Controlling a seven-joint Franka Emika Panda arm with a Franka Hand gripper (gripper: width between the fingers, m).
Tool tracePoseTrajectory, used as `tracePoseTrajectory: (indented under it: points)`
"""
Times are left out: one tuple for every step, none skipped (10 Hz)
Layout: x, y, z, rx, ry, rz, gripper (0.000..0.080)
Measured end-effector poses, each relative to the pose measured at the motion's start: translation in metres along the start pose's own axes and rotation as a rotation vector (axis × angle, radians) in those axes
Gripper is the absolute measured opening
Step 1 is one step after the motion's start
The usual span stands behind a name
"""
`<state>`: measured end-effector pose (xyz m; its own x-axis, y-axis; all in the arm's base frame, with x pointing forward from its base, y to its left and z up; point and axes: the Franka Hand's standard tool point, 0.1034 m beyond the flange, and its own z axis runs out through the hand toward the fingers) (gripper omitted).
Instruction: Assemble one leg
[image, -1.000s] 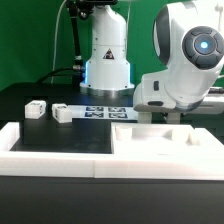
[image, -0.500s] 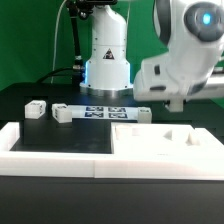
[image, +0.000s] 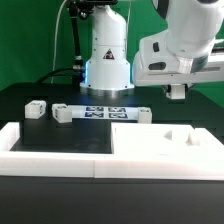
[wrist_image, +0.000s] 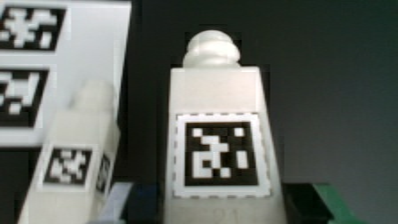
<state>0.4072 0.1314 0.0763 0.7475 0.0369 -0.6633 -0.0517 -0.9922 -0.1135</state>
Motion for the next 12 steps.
tracePoseTrajectory:
  points:
    - [0.004, 0.002, 0.001, 0.000, 0.066, -0.003, 0.0290]
    - [0.011, 0.009, 0.003, 0.001, 0.146, -0.023, 0.0290]
    - [0.012, 0.012, -0.011, 0.006, 0.179, -0.033, 0.0291]
    - [0.015, 0.013, -0.027, 0.009, 0.233, -0.038, 0.0290]
    - [0.018, 0.012, -0.040, 0.010, 0.295, -0.039, 0.0290]
    - [0.023, 0.013, -0.038, 0.004, 0.395, -0.040, 0.0290]
    - [0.022, 0.015, -0.035, -0.003, 0.457, -0.042, 0.0290]
    - [0.024, 0.016, -0.037, -0.006, 0.515, -0.042, 0.0291]
    - [0.029, 0.017, -0.039, -0.011, 0.606, -0.045, 0.0291]
    - [0.035, 0.021, -0.038, -0.022, 0.694, -0.060, 0.0291]
    - [0.037, 0.022, -0.048, -0.021, 0.733, -0.061, 0.0291]
    - [0.039, 0.020, -0.068, -0.020, 0.813, -0.063, 0.0291]
